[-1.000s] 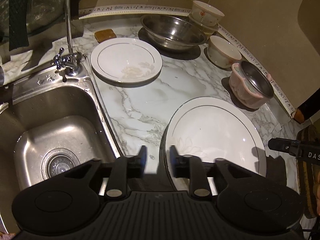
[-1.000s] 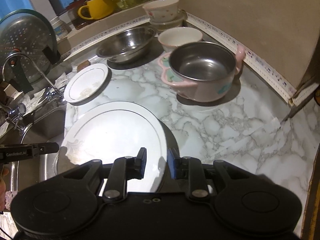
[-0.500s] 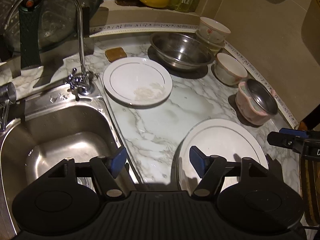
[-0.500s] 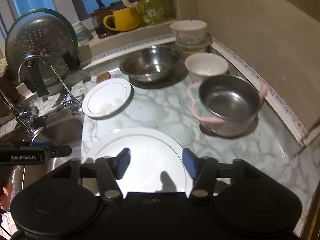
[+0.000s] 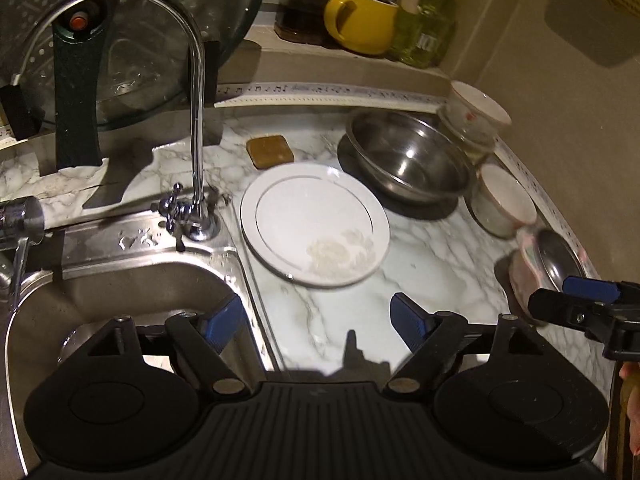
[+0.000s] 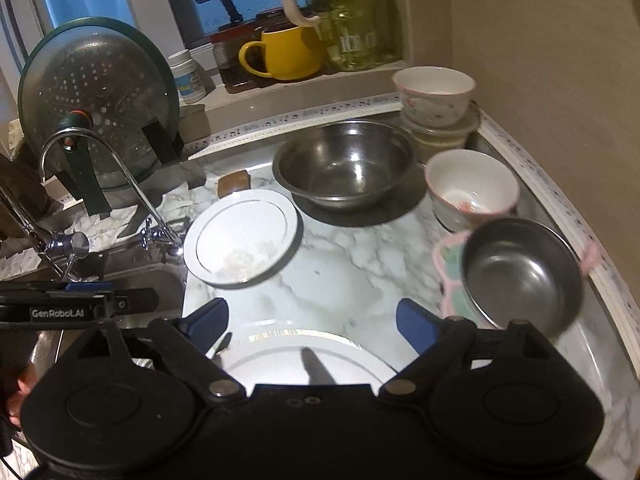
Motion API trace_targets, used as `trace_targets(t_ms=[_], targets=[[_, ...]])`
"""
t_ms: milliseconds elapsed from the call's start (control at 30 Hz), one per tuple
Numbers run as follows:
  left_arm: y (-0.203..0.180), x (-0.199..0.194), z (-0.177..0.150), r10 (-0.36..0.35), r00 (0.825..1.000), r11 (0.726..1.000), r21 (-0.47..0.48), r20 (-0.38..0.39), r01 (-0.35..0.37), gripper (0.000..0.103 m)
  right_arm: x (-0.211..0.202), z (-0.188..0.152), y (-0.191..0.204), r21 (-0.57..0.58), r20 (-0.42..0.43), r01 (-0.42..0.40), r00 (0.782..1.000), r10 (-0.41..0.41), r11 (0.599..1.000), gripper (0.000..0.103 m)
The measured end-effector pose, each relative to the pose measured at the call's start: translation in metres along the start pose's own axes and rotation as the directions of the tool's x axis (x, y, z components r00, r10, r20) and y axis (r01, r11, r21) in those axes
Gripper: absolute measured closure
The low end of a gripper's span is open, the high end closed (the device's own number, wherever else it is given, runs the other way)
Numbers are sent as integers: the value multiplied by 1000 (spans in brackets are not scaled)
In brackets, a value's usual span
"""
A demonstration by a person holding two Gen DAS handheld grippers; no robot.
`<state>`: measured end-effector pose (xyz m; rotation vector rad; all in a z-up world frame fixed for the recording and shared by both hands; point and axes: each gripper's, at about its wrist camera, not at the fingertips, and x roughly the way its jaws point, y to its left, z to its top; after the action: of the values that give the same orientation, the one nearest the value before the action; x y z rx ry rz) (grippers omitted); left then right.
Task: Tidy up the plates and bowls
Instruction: 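Move both grippers to the smaller white plate beside the faucet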
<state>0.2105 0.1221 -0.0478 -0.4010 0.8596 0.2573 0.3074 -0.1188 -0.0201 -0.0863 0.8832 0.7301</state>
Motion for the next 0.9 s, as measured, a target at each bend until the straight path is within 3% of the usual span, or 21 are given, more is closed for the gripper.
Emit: trace_targets(t_ms=[500, 867, 900], targets=[[14, 65, 29, 15, 1000, 998, -55, -26, -16, 22, 82, 43, -5, 82, -67, -41, 997, 47, 996, 9], [30, 99, 34, -14, 997, 988, -154, -70, 3, 23, 134, 60, -12, 173, -125, -76, 987, 99, 982, 23], [31, 100, 34, -17, 998, 988, -157, -67, 6, 26, 138, 61, -12, 178, -129, -80, 986, 104, 981, 24]])
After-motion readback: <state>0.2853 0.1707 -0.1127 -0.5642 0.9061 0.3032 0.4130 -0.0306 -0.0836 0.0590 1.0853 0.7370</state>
